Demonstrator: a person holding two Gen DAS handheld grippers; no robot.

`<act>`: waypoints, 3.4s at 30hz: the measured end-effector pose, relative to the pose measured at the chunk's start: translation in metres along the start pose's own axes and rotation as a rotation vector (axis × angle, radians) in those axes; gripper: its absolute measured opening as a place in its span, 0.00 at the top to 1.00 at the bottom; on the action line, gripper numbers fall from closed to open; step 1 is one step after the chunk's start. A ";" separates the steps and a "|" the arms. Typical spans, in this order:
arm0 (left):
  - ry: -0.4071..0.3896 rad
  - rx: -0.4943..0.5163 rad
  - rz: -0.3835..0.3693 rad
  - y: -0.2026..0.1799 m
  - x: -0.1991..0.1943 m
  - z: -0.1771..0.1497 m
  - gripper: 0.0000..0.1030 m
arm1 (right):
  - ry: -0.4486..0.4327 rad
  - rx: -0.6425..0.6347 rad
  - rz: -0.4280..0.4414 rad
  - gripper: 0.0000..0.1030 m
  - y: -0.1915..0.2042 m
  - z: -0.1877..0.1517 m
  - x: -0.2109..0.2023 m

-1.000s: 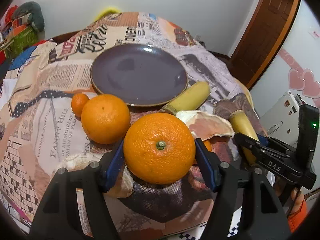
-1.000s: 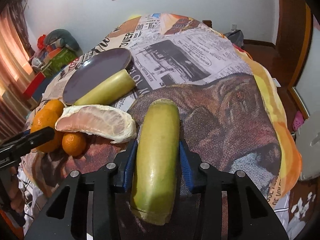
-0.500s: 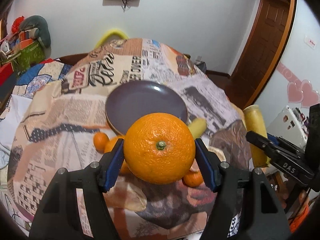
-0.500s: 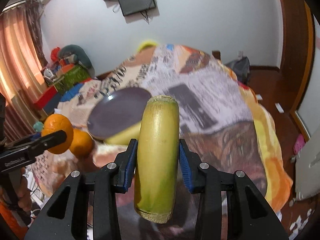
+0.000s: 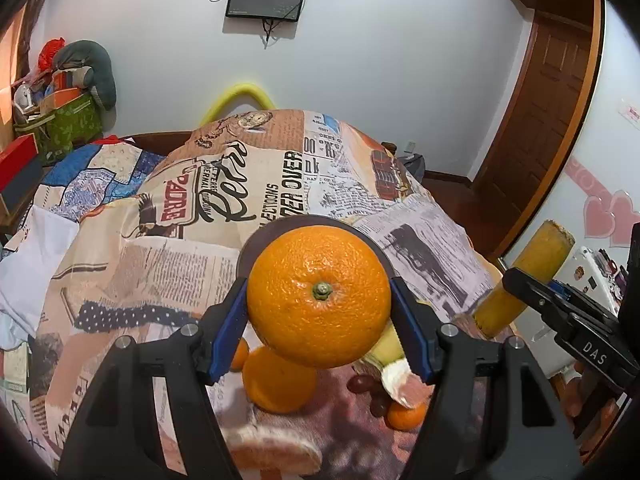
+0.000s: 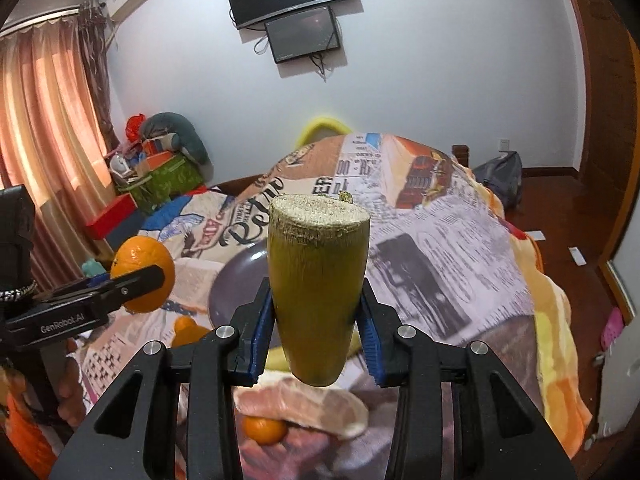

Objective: Organize fruits
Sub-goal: 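Carry the orange with the left tool onto the grey plate while the right tool places the gourd there, then grasp a pomelo segment with the left tool while the right tool grasps another segment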

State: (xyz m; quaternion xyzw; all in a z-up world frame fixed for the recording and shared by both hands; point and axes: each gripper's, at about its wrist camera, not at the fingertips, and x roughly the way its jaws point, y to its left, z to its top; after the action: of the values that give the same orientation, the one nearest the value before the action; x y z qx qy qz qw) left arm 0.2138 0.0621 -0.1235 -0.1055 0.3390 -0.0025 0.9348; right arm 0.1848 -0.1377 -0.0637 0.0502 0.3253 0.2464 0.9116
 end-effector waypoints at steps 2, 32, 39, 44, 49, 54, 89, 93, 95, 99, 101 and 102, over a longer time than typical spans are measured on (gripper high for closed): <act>0.004 -0.002 0.004 0.004 0.007 0.004 0.34 | 0.001 -0.004 0.010 0.65 0.001 0.003 0.006; 0.218 0.006 0.007 0.042 0.127 0.020 0.34 | 0.202 -0.040 0.056 0.65 0.011 0.001 0.112; 0.274 -0.009 0.007 0.047 0.147 0.019 0.34 | 0.229 -0.033 0.052 0.65 0.013 0.004 0.124; 0.323 -0.033 -0.025 0.048 0.157 0.016 0.34 | 0.246 -0.035 0.055 0.64 0.014 0.002 0.130; 0.317 0.016 0.001 0.040 0.158 0.016 0.34 | 0.254 -0.034 0.053 0.63 0.013 0.000 0.132; 0.318 0.018 0.013 0.038 0.157 0.018 0.34 | 0.245 -0.026 0.057 0.63 0.010 0.002 0.125; 0.213 0.065 0.169 0.049 0.000 -0.049 0.13 | 0.158 -0.088 -0.047 0.34 0.012 -0.033 0.006; 0.263 0.048 0.178 0.058 -0.001 -0.071 0.13 | 0.191 -0.095 -0.062 0.33 0.007 -0.051 0.003; 0.284 0.041 0.179 0.060 -0.001 -0.081 0.13 | 0.209 -0.099 -0.067 0.31 0.005 -0.059 0.002; 0.339 0.052 0.161 0.061 0.001 -0.101 0.13 | 0.254 -0.111 -0.079 0.31 0.001 -0.076 0.005; 0.367 0.076 0.156 0.059 0.003 -0.109 0.13 | 0.274 -0.106 -0.080 0.31 -0.002 -0.084 0.007; 0.375 0.086 0.160 0.058 0.004 -0.114 0.13 | 0.286 -0.099 -0.077 0.31 -0.004 -0.087 0.010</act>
State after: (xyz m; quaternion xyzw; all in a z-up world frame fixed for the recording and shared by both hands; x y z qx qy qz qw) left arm 0.1411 0.0960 -0.2228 -0.0358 0.5138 0.0379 0.8563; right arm 0.1394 -0.1423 -0.1382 -0.0431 0.4409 0.2316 0.8661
